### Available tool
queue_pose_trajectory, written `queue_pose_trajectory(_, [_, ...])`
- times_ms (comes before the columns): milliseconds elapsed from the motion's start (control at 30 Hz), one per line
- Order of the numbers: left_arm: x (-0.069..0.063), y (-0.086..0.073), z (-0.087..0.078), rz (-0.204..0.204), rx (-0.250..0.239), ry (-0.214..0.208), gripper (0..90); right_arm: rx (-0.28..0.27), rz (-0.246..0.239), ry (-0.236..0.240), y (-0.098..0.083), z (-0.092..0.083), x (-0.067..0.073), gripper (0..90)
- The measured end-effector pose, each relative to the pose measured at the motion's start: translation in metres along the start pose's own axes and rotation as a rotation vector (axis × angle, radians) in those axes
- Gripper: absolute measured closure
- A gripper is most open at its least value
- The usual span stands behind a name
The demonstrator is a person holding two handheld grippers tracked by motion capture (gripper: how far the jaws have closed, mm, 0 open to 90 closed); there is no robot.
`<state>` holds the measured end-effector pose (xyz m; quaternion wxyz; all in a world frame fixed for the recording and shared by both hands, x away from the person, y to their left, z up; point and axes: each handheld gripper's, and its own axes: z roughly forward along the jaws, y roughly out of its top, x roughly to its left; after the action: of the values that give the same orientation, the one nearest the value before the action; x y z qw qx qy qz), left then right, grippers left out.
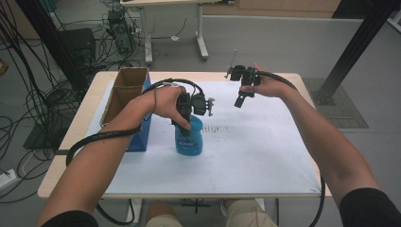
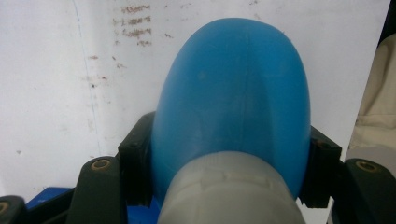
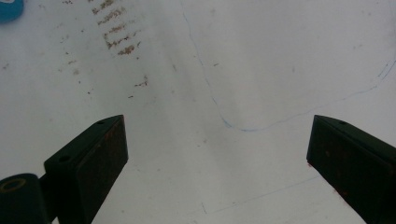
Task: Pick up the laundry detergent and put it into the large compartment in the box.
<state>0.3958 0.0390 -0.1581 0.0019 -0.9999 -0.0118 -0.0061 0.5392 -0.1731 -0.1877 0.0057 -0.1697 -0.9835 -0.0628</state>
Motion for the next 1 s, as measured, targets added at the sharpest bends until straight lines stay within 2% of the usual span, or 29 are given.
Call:
queue_pose_trajectory(133, [0.0013, 0.0011, -0.0001, 0.012, 0.005, -0.005, 36.9, -0.001, -0.001, 0.001, 0.0001, 0.0004, 0.0001, 5.2])
queue_pose_trajectory(1000, [-0.0011, 0.0077, -0.0005, 0.015, 0.032, -0.001, 37.1, 0.003, -0.007, 0.0, 0.0015, 0.0006, 0.0014, 5.2])
